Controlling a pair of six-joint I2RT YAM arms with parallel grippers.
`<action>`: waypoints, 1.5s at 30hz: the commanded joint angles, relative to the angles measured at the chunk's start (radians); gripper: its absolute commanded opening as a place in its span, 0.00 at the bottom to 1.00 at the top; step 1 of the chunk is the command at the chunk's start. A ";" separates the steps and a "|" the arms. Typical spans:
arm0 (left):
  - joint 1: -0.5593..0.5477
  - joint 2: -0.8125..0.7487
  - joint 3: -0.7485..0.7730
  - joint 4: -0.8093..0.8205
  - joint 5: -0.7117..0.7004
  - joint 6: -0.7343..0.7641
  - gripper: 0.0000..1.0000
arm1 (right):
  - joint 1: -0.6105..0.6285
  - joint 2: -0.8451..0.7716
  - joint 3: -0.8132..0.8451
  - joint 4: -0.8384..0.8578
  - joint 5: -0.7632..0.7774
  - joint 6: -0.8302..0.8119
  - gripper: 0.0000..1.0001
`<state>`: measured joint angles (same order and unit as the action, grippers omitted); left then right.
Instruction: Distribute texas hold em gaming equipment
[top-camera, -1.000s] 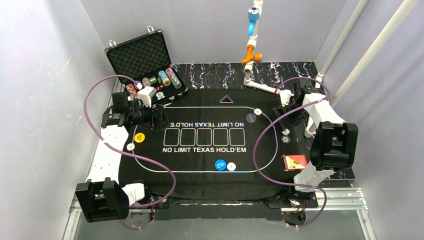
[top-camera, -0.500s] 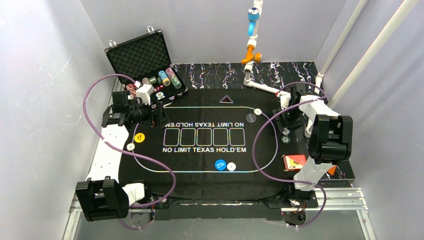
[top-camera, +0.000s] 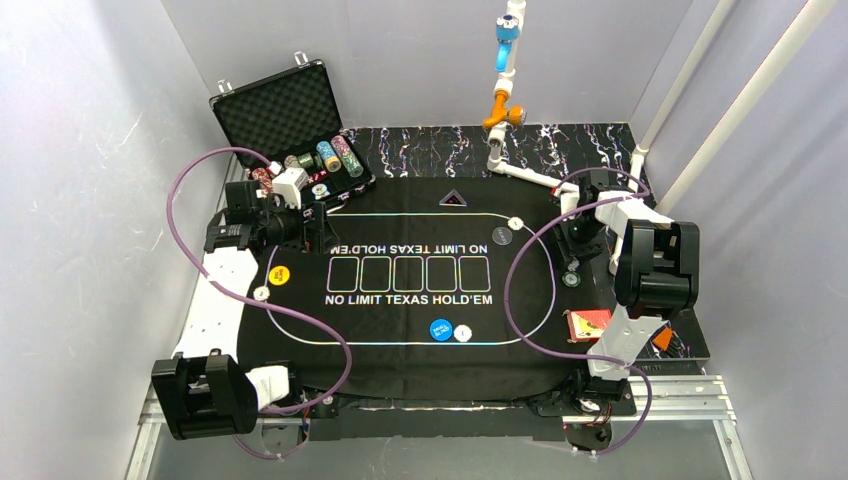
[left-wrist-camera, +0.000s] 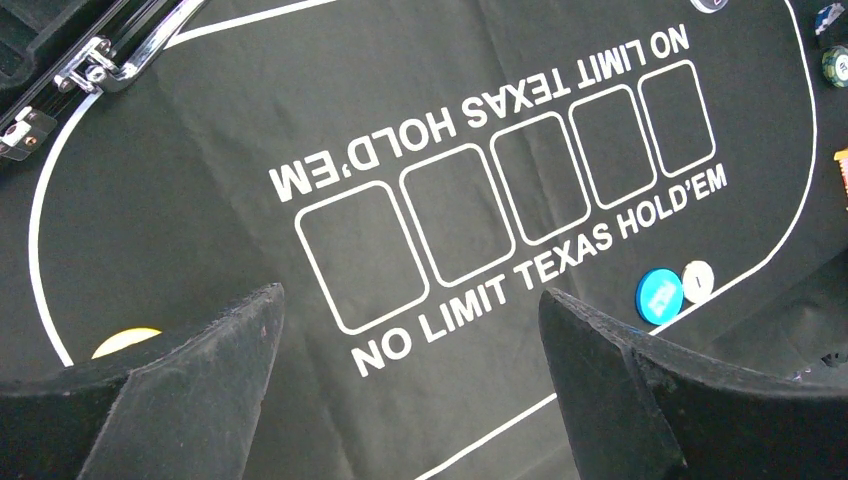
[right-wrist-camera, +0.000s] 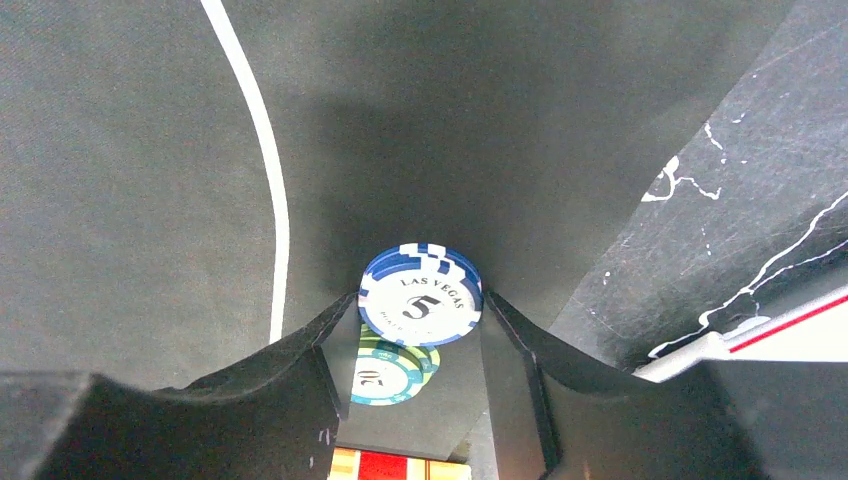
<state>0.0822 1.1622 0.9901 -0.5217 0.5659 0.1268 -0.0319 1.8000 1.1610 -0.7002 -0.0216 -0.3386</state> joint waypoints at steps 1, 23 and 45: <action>0.001 0.013 0.007 0.006 0.014 -0.006 0.98 | -0.003 0.034 0.016 0.010 -0.058 0.015 0.53; 0.001 0.028 0.010 0.015 0.023 -0.017 0.98 | 0.021 0.010 0.057 -0.012 -0.069 -0.021 0.72; 0.001 0.034 0.012 0.013 0.021 -0.016 0.98 | 0.029 -0.011 0.094 -0.006 -0.051 -0.019 0.54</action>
<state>0.0822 1.1992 0.9901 -0.5022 0.5671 0.1104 -0.0059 1.8244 1.2167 -0.7151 -0.0803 -0.3473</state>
